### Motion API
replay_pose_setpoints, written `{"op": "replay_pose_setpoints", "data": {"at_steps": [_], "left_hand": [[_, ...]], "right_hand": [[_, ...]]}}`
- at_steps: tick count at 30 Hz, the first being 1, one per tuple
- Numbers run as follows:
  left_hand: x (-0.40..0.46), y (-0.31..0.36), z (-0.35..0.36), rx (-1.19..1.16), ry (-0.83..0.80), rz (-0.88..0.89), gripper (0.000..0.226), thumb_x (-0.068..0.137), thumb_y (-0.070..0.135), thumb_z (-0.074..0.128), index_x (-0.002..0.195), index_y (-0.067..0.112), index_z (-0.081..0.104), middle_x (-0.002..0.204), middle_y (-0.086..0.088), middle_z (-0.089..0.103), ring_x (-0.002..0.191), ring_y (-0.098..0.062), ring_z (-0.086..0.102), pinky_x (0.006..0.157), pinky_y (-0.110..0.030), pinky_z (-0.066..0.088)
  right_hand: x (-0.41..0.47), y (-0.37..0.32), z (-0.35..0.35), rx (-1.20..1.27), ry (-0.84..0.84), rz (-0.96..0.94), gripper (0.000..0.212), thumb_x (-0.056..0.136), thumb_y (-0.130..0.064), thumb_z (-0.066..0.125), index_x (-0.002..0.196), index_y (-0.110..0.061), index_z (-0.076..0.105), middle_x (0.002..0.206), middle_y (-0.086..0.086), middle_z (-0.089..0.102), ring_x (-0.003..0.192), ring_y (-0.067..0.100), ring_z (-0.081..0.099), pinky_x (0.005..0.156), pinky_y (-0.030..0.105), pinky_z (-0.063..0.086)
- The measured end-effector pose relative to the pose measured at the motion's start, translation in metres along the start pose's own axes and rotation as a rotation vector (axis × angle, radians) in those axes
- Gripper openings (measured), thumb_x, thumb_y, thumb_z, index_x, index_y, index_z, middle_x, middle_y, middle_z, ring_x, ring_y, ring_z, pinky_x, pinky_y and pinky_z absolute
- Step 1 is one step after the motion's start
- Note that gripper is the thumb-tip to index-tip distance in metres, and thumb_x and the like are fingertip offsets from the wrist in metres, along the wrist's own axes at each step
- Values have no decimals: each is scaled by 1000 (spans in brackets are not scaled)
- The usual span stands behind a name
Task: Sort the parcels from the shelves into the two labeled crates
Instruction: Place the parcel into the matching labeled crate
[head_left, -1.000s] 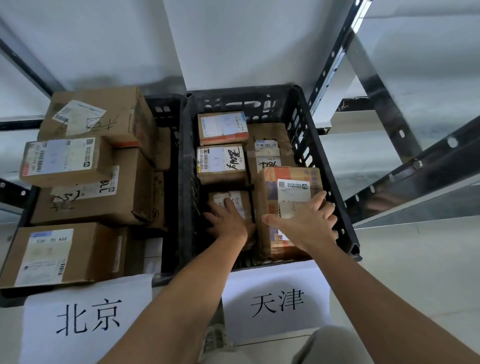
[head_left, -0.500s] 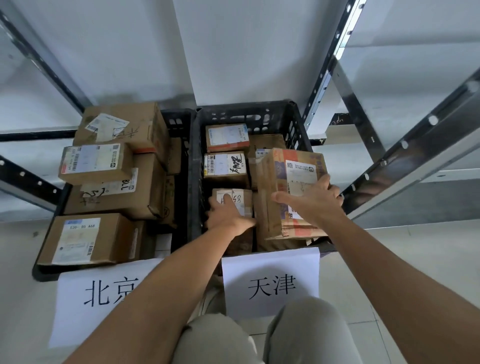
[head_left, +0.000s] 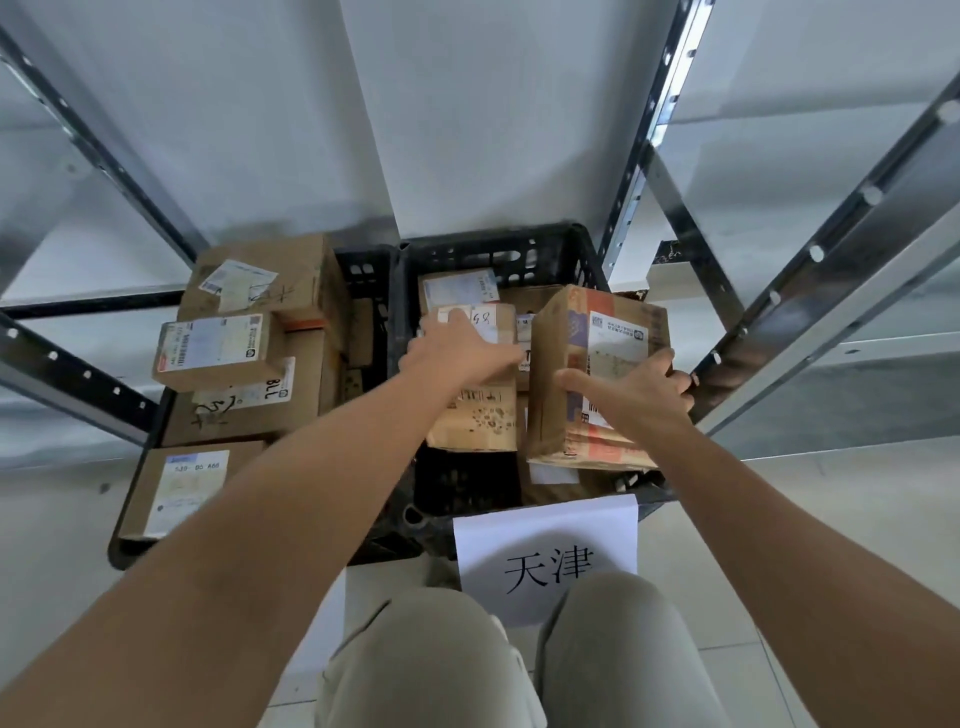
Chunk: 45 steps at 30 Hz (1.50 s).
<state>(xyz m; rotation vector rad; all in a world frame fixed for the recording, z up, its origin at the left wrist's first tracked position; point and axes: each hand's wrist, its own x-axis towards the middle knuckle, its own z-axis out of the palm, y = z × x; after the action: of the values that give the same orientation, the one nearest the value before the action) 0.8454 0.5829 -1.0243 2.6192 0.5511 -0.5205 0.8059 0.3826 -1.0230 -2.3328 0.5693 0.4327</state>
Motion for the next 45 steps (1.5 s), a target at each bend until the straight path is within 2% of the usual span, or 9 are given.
{"op": "replay_pose_setpoints", "data": {"at_steps": [5, 8, 14, 18, 22, 26, 31, 36, 45], "left_hand": [[25, 4, -45, -113, 25, 53, 114, 63, 72, 70, 154, 18, 28, 146, -14, 37, 131, -36, 40, 104, -49, 43], [42, 3, -56, -134, 121, 39, 120, 55, 79, 69, 152, 22, 28, 150, -15, 32, 130, -39, 43, 103, -54, 44], [67, 0, -34, -154, 304, 47, 95, 71, 69, 73, 146, 29, 32, 156, -13, 22, 133, -40, 40, 102, -53, 44], [89, -16, -15, -143, 268, 83, 71, 86, 58, 67, 144, 25, 42, 155, -14, 25, 130, -40, 42, 100, -46, 45], [101, -34, -14, -86, 232, 159, 80, 88, 65, 58, 154, 28, 31, 160, -12, 17, 134, -39, 41, 108, -52, 42], [105, -41, -13, -84, 213, 205, 82, 88, 66, 58, 154, 28, 29, 160, -9, 14, 131, -36, 45, 102, -50, 48], [105, -40, -7, -56, 249, 210, 82, 88, 67, 57, 154, 29, 28, 163, -11, 9, 130, -36, 47, 98, -48, 52], [106, -43, -5, -44, 267, 235, 80, 89, 68, 54, 153, 29, 28, 163, -12, 8, 130, -35, 48, 94, -46, 54], [105, -45, -2, -42, 279, 247, 81, 90, 70, 49, 155, 29, 24, 165, -11, 2, 136, -38, 42, 94, -46, 54]], "right_hand": [[2, -3, 10, -27, -54, 32, 140, 60, -75, 78, 156, -14, -3, 157, 23, 14, 146, 46, 14, 115, 64, 25], [5, -3, 20, -63, -97, 40, 142, 58, -77, 78, 156, -14, -4, 159, 23, 10, 146, 48, 11, 115, 65, 24], [5, -9, 62, -159, -208, 44, 148, 57, -80, 75, 157, -11, -10, 160, 24, 8, 147, 47, 10, 116, 64, 23], [1, -21, 98, -215, -288, 55, 147, 61, -79, 74, 157, -9, -14, 161, 24, 7, 147, 45, 10, 115, 63, 24], [-4, -41, 134, -255, -331, 63, 146, 65, -78, 73, 156, -7, -16, 162, 22, 6, 147, 44, 12, 113, 60, 25], [-5, -49, 168, -336, -276, 72, 147, 61, -80, 71, 155, -7, -15, 153, 20, 16, 139, 40, 24, 106, 57, 32], [5, -43, 181, -371, -285, 66, 141, 64, -81, 69, 156, -16, -16, 151, 24, 16, 138, 42, 25, 105, 57, 34], [16, -43, 192, -384, -301, 37, 129, 67, -82, 66, 154, -40, -18, 151, 28, 16, 138, 46, 24, 105, 59, 33], [24, -36, 202, -379, -355, -18, 114, 76, -79, 62, 157, -43, -10, 156, 28, 2, 145, 47, 9, 113, 61, 25]]}}
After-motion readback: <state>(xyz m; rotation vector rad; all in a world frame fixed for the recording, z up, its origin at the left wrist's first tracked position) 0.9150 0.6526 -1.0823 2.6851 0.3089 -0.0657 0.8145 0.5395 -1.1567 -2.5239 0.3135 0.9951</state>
